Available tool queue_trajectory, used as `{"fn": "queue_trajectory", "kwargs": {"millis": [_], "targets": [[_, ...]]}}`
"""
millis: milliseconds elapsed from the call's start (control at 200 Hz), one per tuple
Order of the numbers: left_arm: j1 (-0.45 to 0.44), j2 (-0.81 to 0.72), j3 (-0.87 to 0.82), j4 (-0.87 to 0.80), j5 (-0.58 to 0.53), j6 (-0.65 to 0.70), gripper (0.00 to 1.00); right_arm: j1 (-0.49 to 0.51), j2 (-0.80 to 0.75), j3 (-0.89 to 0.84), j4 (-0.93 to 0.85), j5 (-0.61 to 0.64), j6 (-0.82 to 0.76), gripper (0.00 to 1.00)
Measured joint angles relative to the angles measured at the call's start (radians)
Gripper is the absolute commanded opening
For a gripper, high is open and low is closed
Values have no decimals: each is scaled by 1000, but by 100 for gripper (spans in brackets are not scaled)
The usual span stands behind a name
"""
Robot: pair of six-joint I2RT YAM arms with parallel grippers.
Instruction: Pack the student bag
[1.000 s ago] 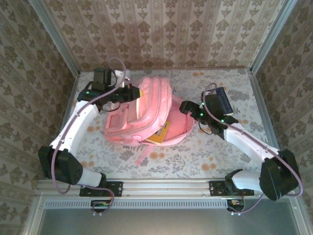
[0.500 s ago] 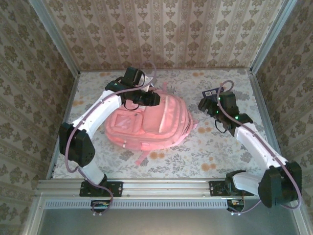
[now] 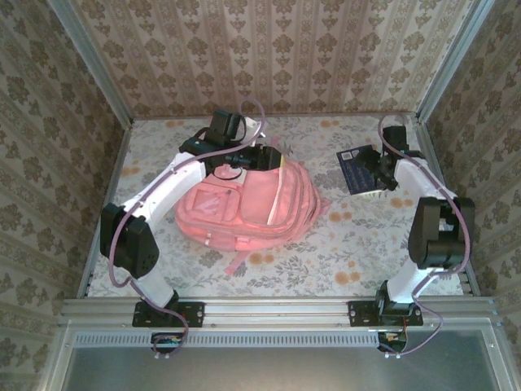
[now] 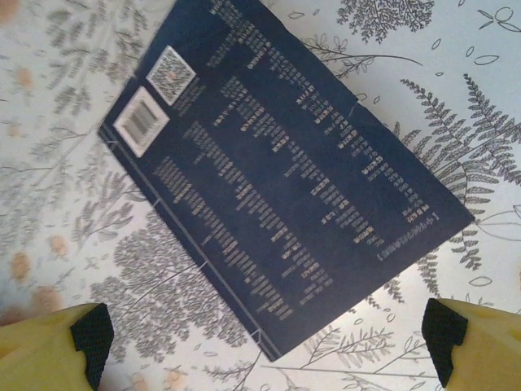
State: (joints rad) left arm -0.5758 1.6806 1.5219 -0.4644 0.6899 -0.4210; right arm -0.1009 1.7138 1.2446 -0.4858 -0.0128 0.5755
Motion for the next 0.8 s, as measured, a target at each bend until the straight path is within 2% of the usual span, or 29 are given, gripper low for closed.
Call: {"fn": "queue_trajectory", "kwargs": {"millis": [65, 315, 585, 800], "targets": [[0, -8, -22, 14, 14, 4, 37, -6, 64, 75, -32, 6, -18, 100], [-8, -45, -49, 36, 56, 6, 32, -18, 306, 358, -169, 25, -138, 100], [-5, -64, -53, 85, 100, -6, 30, -55, 456, 424, -283, 24, -275, 100], [21, -64, -78, 134, 135, -48, 29, -79, 468, 434, -295, -22, -316, 97]]}}
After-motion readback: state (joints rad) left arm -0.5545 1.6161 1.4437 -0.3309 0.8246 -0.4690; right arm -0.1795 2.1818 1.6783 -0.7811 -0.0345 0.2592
